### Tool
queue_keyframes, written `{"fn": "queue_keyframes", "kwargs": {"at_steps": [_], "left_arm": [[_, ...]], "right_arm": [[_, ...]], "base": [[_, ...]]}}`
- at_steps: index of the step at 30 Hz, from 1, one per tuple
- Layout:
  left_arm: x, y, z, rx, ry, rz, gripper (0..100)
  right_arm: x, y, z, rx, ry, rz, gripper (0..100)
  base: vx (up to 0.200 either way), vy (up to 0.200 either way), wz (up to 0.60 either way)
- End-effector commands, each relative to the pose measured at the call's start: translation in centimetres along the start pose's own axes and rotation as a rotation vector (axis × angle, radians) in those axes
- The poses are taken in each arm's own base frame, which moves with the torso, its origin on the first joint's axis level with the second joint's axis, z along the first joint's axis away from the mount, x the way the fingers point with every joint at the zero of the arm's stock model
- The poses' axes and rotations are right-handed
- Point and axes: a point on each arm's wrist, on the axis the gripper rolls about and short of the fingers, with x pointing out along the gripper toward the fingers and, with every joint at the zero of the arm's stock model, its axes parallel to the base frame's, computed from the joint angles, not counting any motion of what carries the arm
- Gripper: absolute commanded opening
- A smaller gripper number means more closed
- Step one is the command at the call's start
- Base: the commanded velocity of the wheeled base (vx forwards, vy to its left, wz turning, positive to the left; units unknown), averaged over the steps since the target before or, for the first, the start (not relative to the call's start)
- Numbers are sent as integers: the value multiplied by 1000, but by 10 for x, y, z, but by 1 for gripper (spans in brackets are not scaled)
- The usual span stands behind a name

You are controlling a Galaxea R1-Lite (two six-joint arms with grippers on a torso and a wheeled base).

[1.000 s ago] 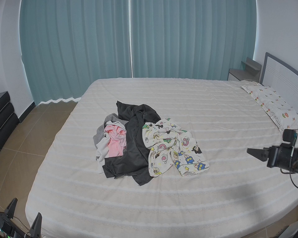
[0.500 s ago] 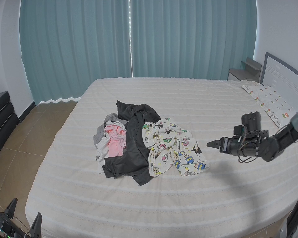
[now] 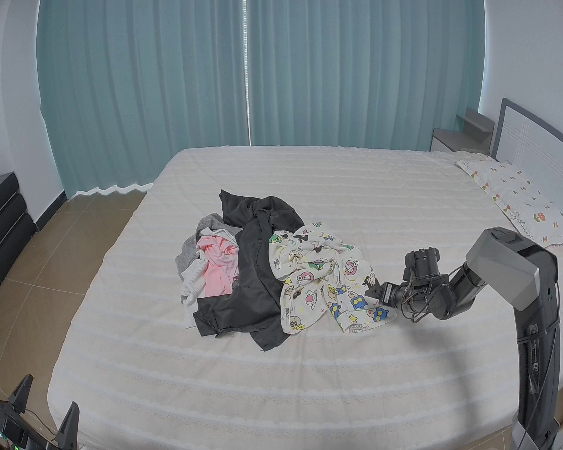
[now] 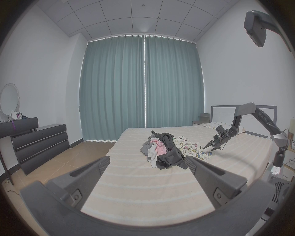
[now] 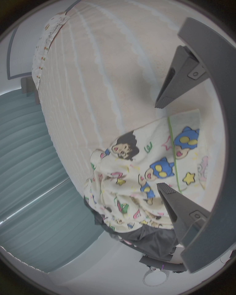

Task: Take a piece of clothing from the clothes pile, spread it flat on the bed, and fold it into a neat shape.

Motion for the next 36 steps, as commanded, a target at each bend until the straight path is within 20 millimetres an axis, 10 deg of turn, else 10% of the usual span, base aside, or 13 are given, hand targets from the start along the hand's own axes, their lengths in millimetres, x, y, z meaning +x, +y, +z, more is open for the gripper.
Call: {"fn": "queue_keyframes", "kwargs": {"at_steps": [1, 14, 15, 29, 36], "left_arm": [[0, 0, -5, 0, 1, 0, 100], [0, 0, -5, 0, 1, 0, 100], [0, 0, -5, 0, 1, 0, 100], [0, 0, -5, 0, 1, 0, 100], [0, 0, -5, 0, 1, 0, 100]], "right_arm": [[11, -4, -9, 0, 23, -5, 100], [15, 26, -16, -45, 45, 79, 100], [15, 27, -17, -48, 48, 78, 0], [9, 15, -14, -10, 66, 47, 0], [-79, 18, -1, 62, 112, 214, 0]], "base": [[0, 0, 0], [0, 0, 0], [0, 0, 0], [0, 0, 0], [0, 0, 0]]}}
